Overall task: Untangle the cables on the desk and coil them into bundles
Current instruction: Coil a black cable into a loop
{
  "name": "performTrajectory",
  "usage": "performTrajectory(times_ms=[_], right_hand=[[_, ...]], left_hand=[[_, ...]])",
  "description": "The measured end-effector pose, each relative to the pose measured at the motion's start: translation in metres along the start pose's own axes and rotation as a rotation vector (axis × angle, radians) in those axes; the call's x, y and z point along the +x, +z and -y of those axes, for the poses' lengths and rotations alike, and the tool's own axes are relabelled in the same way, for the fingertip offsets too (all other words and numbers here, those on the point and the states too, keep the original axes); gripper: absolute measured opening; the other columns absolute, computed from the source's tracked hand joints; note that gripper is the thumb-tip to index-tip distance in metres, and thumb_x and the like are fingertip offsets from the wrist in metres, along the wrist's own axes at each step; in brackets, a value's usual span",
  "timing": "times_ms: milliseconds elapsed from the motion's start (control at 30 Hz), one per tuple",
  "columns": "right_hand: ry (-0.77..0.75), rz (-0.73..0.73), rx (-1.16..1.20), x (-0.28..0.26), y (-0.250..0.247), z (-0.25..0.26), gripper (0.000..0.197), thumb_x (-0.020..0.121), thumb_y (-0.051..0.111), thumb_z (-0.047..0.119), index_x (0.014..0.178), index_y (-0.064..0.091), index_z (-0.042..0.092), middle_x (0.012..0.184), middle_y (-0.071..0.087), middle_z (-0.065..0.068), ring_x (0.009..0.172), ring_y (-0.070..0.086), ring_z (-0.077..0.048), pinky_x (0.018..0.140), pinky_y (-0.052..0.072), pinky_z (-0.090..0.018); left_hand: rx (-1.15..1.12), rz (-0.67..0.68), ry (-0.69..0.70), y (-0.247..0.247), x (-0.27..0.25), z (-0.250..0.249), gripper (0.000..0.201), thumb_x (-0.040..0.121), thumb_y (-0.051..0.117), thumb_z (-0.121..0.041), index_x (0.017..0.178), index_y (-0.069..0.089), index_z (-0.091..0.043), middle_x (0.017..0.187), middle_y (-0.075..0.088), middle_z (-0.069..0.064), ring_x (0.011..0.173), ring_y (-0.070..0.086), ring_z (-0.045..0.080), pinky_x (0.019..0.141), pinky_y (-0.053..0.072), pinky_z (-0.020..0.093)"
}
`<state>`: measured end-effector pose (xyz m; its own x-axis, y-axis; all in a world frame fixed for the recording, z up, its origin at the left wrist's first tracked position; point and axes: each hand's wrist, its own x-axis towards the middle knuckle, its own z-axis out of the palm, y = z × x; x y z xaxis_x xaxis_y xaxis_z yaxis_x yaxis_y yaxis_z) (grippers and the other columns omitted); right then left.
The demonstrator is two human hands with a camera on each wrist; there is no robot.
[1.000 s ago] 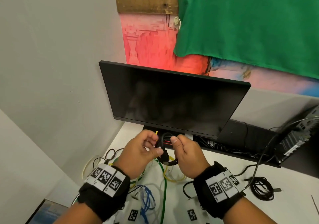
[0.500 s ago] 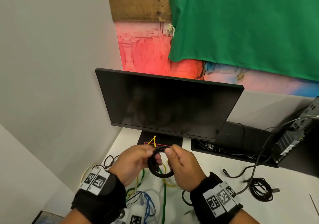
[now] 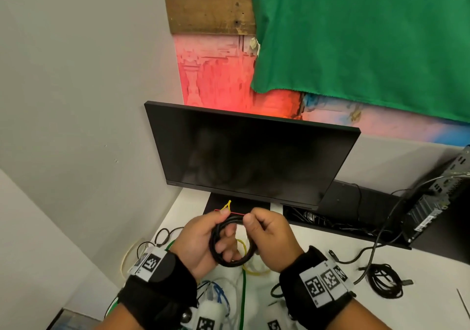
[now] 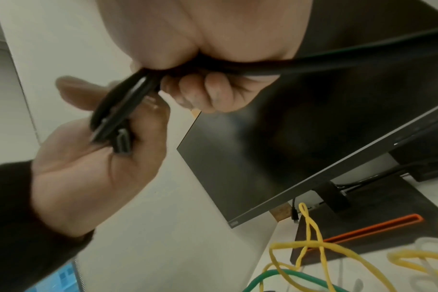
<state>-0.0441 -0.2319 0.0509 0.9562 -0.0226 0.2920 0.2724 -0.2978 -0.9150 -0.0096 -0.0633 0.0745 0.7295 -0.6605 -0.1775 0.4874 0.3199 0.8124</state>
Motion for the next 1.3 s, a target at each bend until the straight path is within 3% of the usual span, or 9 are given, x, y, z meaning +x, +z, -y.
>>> performTrajectory(times_ms=[233, 367, 467, 633, 767, 933, 1033, 1133, 1300], right_hand=[[0.349, 0.028, -0.014, -0.026, -0.033, -0.059, 0.014, 0.085, 0.074, 0.019, 0.08, 0.062, 0.025, 0.076, 0.068, -0.004, 0.075, 0.07, -0.024, 0.078, 0.058, -0.042], [0.498, -0.35, 0.304, -0.032, -0.023, -0.073, 0.023, 0.085, 0.076, 0.009, 0.073, 0.063, 0.023, 0.076, 0.07, -0.011, 0.059, 0.068, -0.026, 0.055, 0.057, -0.033], [0.465, -0.45, -0.067, -0.033, -0.013, -0.078, 0.024, 0.093, 0.068, 0.028, 0.07, 0.063, 0.027, 0.069, 0.068, 0.001, 0.053, 0.06, -0.008, 0.049, 0.047, -0.019], [0.353, 0.626, -0.952, -0.03, 0.015, -0.041, 0.032, 0.107, 0.034, 0.035, 0.117, 0.059, 0.018, 0.111, 0.064, -0.01, 0.104, 0.063, -0.032, 0.083, 0.049, -0.037], [0.197, 0.866, -0.992, -0.035, 0.049, 0.007, 0.042, 0.101, 0.043, 0.046, 0.118, 0.061, 0.011, 0.11, 0.063, -0.017, 0.101, 0.062, -0.036, 0.074, 0.038, -0.036], [-0.159, 0.564, -0.727, -0.033, 0.03, 0.051, 0.026, 0.102, 0.043, 0.045, 0.111, 0.054, 0.023, 0.098, 0.068, -0.006, 0.085, 0.062, -0.029, 0.071, 0.042, -0.035], [-0.143, 0.289, -0.586, -0.021, 0.014, 0.05, 0.028, 0.088, 0.049, 0.064, 0.093, 0.046, 0.037, 0.081, 0.064, 0.009, 0.07, 0.057, -0.011, 0.064, 0.046, -0.029], [-0.06, 0.067, -0.465, -0.002, 0.004, 0.029, 0.041, 0.077, 0.053, 0.07, 0.082, 0.047, 0.03, 0.072, 0.055, 0.011, 0.069, 0.052, -0.009, 0.062, 0.047, -0.032], [0.004, 0.102, -0.066, 0.012, 0.005, 0.007, 0.03, 0.084, 0.058, 0.061, 0.075, 0.066, 0.034, 0.065, 0.06, 0.007, 0.061, 0.054, -0.005, 0.059, 0.046, -0.027]], left_hand=[[-0.124, -0.19, 0.234, -0.032, -0.013, -0.038, 0.046, 0.097, 0.042, -0.041, 0.071, 0.061, -0.009, 0.046, 0.033, -0.004, 0.043, 0.035, 0.014, 0.055, 0.043, 0.03], [0.065, -0.292, 0.265, -0.032, -0.012, -0.033, 0.044, 0.093, 0.048, -0.043, 0.074, 0.063, -0.007, 0.05, 0.033, 0.0, 0.046, 0.036, 0.016, 0.058, 0.043, 0.033], [0.162, -0.322, 0.3, -0.027, -0.008, -0.021, 0.044, 0.09, 0.051, -0.046, 0.075, 0.065, -0.007, 0.053, 0.039, 0.004, 0.049, 0.04, 0.018, 0.06, 0.044, 0.033], [0.481, -0.241, 0.326, -0.022, -0.003, -0.01, 0.039, 0.088, 0.051, -0.051, 0.075, 0.07, -0.02, 0.062, 0.064, 0.009, 0.055, 0.055, 0.016, 0.057, 0.048, 0.022], [0.74, -0.194, 0.268, -0.023, 0.002, -0.006, 0.039, 0.093, 0.046, -0.048, 0.078, 0.066, -0.018, 0.069, 0.071, 0.01, 0.06, 0.06, 0.015, 0.066, 0.051, 0.026], [0.781, -0.153, 0.104, -0.035, -0.004, -0.01, 0.043, 0.092, 0.05, -0.049, 0.074, 0.065, -0.013, 0.056, 0.062, 0.007, 0.052, 0.054, 0.015, 0.06, 0.046, 0.027], [0.707, -0.148, 0.059, -0.036, -0.009, -0.009, 0.049, 0.088, 0.052, -0.06, 0.066, 0.066, -0.018, 0.052, 0.054, 0.003, 0.049, 0.048, 0.014, 0.056, 0.042, 0.027], [0.659, -0.122, 0.068, -0.03, -0.011, -0.004, 0.063, 0.084, 0.045, -0.071, 0.069, 0.067, -0.014, 0.049, 0.052, 0.005, 0.052, 0.05, 0.019, 0.066, 0.046, 0.034], [0.409, -0.085, 0.135, -0.015, -0.006, -0.001, 0.05, 0.085, 0.054, -0.058, 0.071, 0.068, -0.012, 0.044, 0.038, -0.001, 0.043, 0.04, 0.015, 0.058, 0.045, 0.03]])
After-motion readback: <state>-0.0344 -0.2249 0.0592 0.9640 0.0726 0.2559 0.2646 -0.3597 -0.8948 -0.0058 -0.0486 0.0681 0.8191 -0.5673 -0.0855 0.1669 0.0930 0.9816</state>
